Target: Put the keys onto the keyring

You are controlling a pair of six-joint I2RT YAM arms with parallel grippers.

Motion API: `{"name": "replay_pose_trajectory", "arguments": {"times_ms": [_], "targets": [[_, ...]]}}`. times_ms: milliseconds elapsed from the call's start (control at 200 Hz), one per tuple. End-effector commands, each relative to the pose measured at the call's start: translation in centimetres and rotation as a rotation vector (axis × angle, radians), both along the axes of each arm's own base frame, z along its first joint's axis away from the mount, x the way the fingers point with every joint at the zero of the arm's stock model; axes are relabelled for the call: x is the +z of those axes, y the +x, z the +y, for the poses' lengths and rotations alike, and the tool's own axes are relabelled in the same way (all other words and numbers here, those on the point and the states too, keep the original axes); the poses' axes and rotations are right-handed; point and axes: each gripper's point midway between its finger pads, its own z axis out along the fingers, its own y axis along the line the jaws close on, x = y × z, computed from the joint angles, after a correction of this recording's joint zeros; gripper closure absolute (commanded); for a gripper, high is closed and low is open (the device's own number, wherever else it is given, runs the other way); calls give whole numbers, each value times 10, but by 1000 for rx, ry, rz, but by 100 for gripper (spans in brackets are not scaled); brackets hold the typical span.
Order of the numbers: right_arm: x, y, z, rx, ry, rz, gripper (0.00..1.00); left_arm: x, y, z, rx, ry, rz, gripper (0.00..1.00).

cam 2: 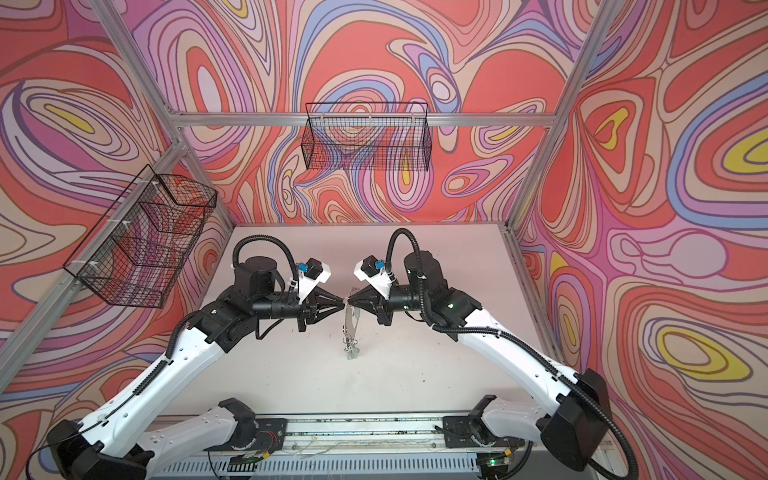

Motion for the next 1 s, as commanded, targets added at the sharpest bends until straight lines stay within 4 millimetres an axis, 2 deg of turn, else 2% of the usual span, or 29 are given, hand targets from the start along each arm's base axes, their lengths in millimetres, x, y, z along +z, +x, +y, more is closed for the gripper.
{"name": "replay_pose_trajectory", "arguments": {"times_ms": [0,155,305,381,571,681,721,836,997], "targets": [[14,-6,5,43,28,-47,100,13,-2,0,-21,-27,-34,82],[13,-9,9,57,24,-46,100,13,0,0,-14,-25,-40,84],[12,-10,11,68,23,-43,100,16,-9,-4,-65,-57,-44,86],[12,-12,12,75,23,-41,100,17,-12,-4,-82,-68,-51,100],[13,-12,12,75,27,-46,100,17,-20,-7,-127,-89,-49,100],[16,-9,11,48,40,-42,100,15,-12,-6,-85,-86,-48,100],[19,-7,9,24,51,-47,92,20,-9,-6,-70,-105,-76,100],[28,-3,0,-52,103,-74,79,31,-4,-3,-19,-180,-130,100],[34,8,-17,-188,167,-89,73,49,3,3,66,-293,-201,100]]}}
